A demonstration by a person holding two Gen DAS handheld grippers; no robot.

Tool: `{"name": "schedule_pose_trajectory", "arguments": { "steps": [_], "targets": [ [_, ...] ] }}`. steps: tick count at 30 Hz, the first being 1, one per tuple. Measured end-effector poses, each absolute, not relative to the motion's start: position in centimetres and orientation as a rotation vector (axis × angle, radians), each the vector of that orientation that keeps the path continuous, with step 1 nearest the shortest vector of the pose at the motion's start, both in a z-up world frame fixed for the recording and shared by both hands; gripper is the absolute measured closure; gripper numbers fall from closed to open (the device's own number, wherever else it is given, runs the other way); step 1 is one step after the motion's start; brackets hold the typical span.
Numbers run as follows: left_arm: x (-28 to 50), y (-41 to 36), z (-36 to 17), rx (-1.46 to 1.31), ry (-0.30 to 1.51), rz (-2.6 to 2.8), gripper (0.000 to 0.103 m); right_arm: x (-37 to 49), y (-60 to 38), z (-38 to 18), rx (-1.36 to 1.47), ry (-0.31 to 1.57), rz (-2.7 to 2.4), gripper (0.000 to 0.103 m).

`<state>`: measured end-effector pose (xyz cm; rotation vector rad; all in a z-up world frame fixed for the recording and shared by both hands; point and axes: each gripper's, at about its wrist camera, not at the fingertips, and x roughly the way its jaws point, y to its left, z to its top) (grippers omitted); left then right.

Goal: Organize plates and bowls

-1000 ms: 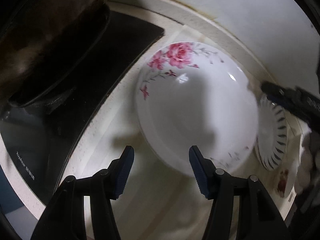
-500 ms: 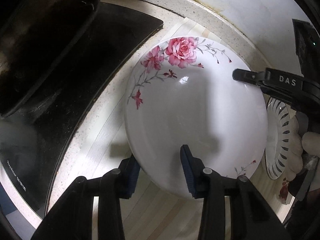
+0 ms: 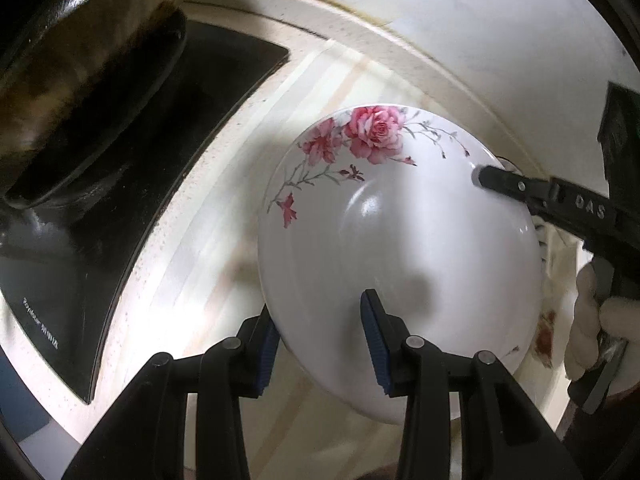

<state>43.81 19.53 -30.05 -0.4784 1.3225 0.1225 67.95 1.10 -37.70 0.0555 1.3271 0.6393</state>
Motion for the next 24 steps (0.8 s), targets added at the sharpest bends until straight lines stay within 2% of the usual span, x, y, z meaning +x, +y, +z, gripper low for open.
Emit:
{"name": "schedule_pose_trajectory", "arguments": {
  "steps": [13,24],
  "targets": [
    [39.4,12.5,-23.1,-0.322,1.28,-0.055,0.067,57.7,-10.5,-32.1,0.235,1.276,0.528,0.076],
    [36.4,4.3,-24.3,-0.178,1.349,-0.225,0.067,46.4,-21.7,-31.7,0.348,1.26,0.384,0.076]
  ]
}}
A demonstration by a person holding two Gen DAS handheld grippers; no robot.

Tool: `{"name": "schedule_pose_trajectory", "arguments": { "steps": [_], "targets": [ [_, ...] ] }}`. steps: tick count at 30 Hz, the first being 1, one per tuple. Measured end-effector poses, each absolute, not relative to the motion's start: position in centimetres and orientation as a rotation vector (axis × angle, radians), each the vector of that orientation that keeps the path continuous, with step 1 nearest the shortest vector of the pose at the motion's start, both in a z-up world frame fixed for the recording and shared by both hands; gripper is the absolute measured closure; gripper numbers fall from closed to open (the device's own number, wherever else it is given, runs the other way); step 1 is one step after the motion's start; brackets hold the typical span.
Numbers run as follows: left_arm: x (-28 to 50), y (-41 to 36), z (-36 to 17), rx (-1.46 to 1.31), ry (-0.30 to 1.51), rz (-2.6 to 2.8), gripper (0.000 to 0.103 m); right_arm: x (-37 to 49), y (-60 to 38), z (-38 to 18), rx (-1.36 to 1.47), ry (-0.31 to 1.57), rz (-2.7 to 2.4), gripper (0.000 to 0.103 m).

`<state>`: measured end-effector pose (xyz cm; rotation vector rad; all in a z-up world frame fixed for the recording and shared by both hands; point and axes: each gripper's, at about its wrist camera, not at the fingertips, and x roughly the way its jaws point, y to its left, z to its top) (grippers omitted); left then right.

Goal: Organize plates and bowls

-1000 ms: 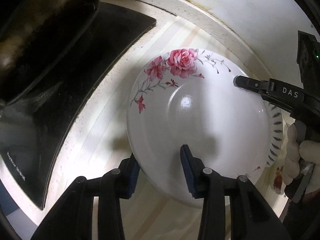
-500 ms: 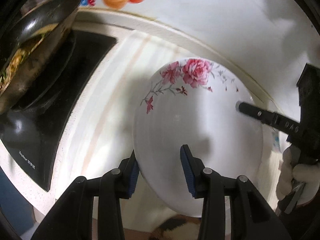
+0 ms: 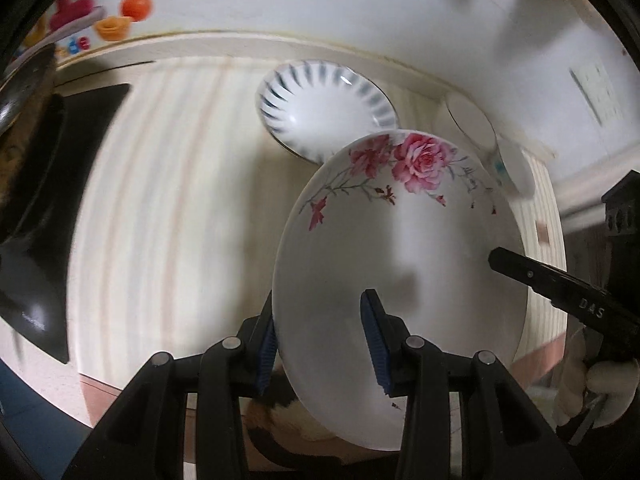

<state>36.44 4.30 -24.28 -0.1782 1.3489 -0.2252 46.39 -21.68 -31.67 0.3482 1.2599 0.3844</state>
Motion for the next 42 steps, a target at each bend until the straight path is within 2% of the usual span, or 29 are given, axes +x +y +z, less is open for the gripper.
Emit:
{"name": "schedule_pose_trajectory", "arguments": {
  "steps": [9,24,42],
  "targets": [
    [34.6,-0.8,-28.0,-0.065,1.449,-0.306,0.067,39.9,-27.6,-35.3,0.437,1.303,0.279,0.076],
    [35.1,-5.3,-31.6,0.122,1.499,-0.312,0.067,38.5,-30.9,-40.4,0.504,1.343,0.196,0.076],
    [36.7,-4.8,-31.9,0.093,1.531,-0.305,0.066,38.9,-30.5,-40.0,0.483,1.356,0.205,0.076]
  ]
}}
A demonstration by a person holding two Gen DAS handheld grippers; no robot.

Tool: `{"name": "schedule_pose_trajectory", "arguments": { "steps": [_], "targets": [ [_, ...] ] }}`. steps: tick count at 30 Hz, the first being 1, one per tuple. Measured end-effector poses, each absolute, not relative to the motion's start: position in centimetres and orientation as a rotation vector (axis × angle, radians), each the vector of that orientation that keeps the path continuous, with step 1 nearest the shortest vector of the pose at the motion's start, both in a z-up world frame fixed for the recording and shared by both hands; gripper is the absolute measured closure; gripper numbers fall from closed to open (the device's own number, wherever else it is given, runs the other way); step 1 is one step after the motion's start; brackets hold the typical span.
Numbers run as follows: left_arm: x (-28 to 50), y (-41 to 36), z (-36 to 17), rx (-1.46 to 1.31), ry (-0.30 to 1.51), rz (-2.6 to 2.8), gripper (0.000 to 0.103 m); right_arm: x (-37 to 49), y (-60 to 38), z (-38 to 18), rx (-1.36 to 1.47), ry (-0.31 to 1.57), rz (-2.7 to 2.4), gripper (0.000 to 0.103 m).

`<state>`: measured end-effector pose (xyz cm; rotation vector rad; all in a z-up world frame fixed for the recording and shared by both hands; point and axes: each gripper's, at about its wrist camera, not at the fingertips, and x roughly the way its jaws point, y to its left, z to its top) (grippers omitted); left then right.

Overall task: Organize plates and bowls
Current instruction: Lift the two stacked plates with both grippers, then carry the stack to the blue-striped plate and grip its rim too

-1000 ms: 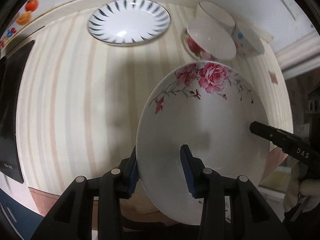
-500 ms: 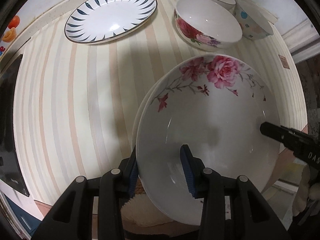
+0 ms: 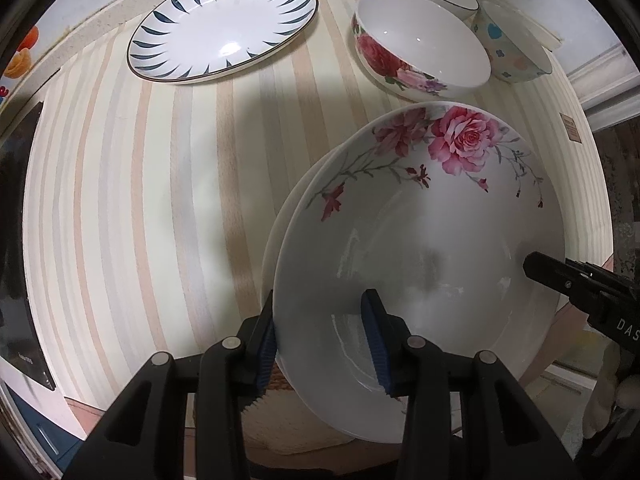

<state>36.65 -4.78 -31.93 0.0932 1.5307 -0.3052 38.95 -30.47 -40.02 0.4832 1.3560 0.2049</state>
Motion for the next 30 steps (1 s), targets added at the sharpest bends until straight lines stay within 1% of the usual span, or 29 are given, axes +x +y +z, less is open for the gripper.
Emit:
{"name": "schedule_pose_trajectory", "arguments": {
  "steps": [13,19,22,26,30],
  "targets": [
    [36.5,-5.0,-32.5,0.104,1.543,-0.341,0.066,39.4,-30.9,-40.6,0.533,1.389,0.213,0.076],
    [36.7,-4.7,-33.0,0.077,1.579,-0.369,0.066,40.2,-31.4,-40.9,0.59,1.43,0.217,0.076],
    [36.9,-4.4,-33.1,0.055,1.592,-0.378,0.066,40.8,-31.5,-40.9,0.61,1.456,0.218,0.074],
    [37.0,-4.1,-32.5,0.065,1.58,-0.381,0.066,41.3,-31.7,-40.7,0.587,1.483,0.197,0.073],
    [37.5,-2.8,-30.8,0.051,1.534,-0.359,0.066,41.9,-32.0,-40.0,0.57,1.5,0.192,0.073]
  ]
}}
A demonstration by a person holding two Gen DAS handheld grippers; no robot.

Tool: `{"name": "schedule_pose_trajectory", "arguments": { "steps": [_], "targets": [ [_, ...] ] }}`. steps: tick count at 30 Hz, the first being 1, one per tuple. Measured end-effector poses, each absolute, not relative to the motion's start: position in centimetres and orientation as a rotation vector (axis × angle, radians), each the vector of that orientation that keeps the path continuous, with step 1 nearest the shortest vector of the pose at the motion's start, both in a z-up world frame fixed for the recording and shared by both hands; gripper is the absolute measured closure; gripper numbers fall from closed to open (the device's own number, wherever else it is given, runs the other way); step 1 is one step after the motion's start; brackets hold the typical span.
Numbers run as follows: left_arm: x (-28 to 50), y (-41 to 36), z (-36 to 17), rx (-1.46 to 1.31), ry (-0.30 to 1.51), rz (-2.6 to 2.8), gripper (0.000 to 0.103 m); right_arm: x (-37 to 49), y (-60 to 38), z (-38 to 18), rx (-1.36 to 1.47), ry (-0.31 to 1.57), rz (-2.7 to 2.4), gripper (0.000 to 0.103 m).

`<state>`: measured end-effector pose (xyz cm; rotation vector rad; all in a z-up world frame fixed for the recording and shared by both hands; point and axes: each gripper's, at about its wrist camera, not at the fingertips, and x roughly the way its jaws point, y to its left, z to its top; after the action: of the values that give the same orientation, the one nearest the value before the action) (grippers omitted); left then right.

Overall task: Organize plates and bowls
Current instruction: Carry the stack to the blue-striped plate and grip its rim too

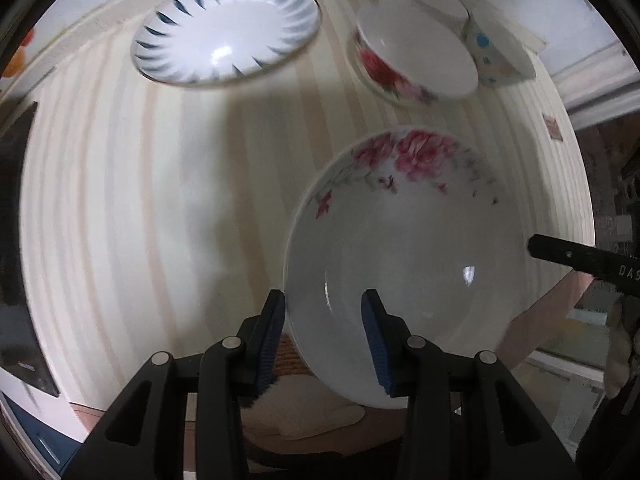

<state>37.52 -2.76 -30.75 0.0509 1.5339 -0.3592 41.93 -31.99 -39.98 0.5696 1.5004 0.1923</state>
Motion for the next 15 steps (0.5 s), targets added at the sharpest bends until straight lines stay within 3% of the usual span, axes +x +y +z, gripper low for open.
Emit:
{"name": "schedule_pose_trajectory", "arguments": {
  "steps": [9,15],
  "targets": [
    [46.4,4.6,-26.6,-0.077,1.363,-0.149,0.065,50.7,-28.1,-29.6,0.43,1.309,0.263,0.067],
    [54.2,8.2,-29.9,-0.162,1.384,-0.058,0.065,62.0,-20.9,-30.6,0.327,1.293,0.28,0.067]
  ]
}}
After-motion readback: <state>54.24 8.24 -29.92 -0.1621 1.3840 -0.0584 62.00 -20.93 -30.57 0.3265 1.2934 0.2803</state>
